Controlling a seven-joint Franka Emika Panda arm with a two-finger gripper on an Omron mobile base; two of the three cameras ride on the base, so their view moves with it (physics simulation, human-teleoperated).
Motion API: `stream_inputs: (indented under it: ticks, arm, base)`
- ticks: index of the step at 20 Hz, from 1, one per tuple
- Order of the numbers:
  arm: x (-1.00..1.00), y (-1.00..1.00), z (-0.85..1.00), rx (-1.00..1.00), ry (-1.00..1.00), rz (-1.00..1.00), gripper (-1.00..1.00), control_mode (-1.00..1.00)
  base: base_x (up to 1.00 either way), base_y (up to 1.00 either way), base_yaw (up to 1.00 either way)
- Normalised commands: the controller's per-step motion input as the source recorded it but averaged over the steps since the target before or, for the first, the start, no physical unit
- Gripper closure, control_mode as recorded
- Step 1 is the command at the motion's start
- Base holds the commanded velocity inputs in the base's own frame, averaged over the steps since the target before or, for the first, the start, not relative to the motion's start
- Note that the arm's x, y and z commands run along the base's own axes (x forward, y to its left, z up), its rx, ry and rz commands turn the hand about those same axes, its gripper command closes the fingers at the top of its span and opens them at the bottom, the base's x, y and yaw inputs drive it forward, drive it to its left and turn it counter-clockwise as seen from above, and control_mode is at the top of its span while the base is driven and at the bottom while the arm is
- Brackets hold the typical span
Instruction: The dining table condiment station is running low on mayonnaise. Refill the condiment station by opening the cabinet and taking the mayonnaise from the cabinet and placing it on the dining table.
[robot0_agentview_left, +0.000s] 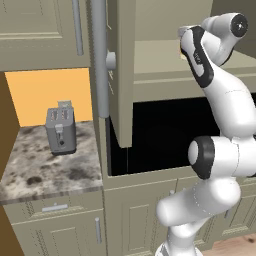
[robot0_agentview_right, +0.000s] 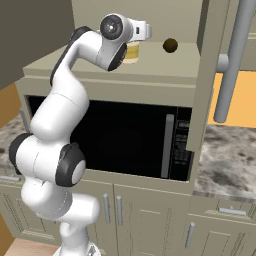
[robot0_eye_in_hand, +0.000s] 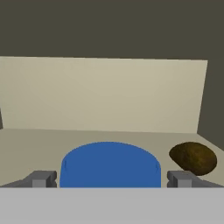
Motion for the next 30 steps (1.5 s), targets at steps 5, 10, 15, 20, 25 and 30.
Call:
stream_inputs:
  ticks: [5,10,15,20,25,30]
  arm:
    - [0.14,0.00,-0.03,0.00,0.00,0.00,1.00,-1.00]
    - [0.03,0.00,-0.01,0.00,0.01,0.01,1.00,-1.00]
    - [0.00,0.00,0.00,0.00,-0.01,0.00,1.00,-1.00]
    - [-0.44,0.00,0.06,0.00,-0.09,0.00,1.00,-1.00]
    - [-1.00,0.01,0.39,0.00,-0.11,0.00,1.00,-1.00]
    - [-1.00,0.16,0.21,0.00,-0.01,0.00,1.00,-1.00]
  base:
    - [0.00,0.00,0.00]
    - [0.00,0.00,0.00]
    - [0.00,0.00,0.00]
    - [0.00,0.00,0.00]
    - [0.00,0.00,0.00]
    - [0.00,0.00,0.00]
